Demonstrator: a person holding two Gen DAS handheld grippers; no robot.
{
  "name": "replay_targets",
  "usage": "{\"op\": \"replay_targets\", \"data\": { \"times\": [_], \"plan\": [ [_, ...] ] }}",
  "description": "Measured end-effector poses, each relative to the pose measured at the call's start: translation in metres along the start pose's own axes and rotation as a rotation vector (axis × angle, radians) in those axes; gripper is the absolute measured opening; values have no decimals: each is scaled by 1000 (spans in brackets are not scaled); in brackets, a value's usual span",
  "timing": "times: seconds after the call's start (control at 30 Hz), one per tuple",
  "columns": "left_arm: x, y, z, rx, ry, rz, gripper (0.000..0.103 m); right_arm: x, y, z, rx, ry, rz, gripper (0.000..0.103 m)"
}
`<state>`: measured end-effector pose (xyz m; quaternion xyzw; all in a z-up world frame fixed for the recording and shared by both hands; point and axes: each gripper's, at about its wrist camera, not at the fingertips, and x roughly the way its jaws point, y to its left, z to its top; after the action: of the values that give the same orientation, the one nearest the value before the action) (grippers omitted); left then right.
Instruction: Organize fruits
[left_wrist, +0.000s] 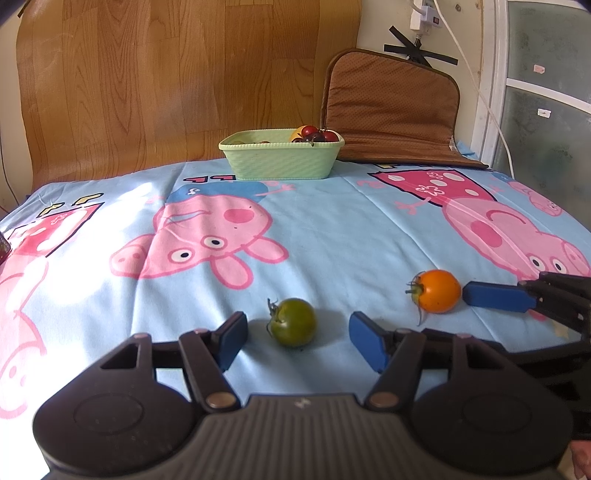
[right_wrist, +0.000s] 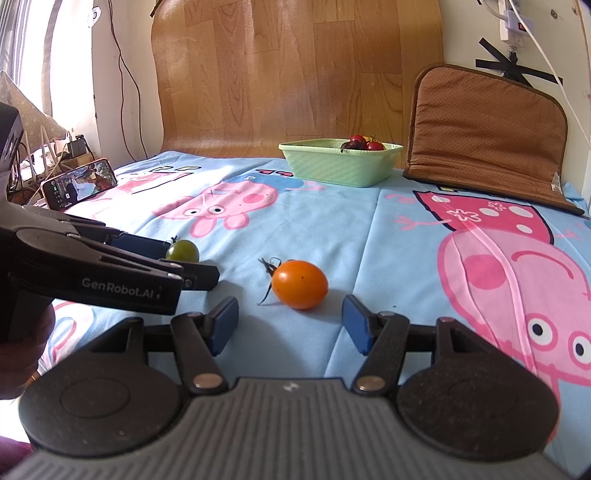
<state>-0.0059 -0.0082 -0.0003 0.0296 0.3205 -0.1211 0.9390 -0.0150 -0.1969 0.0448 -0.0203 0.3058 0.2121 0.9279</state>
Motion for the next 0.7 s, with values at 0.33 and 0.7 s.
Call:
{"op": "replay_targets", "data": {
  "times": [0.33,0.7],
  "plan": [
    [1,2,2,-4,1,-3,63,1,1,-1,-3,-2,-10,65],
    [2,4,2,-2,-5,-9,63,2,1,-1,0,-5,-19,65]
  ]
}}
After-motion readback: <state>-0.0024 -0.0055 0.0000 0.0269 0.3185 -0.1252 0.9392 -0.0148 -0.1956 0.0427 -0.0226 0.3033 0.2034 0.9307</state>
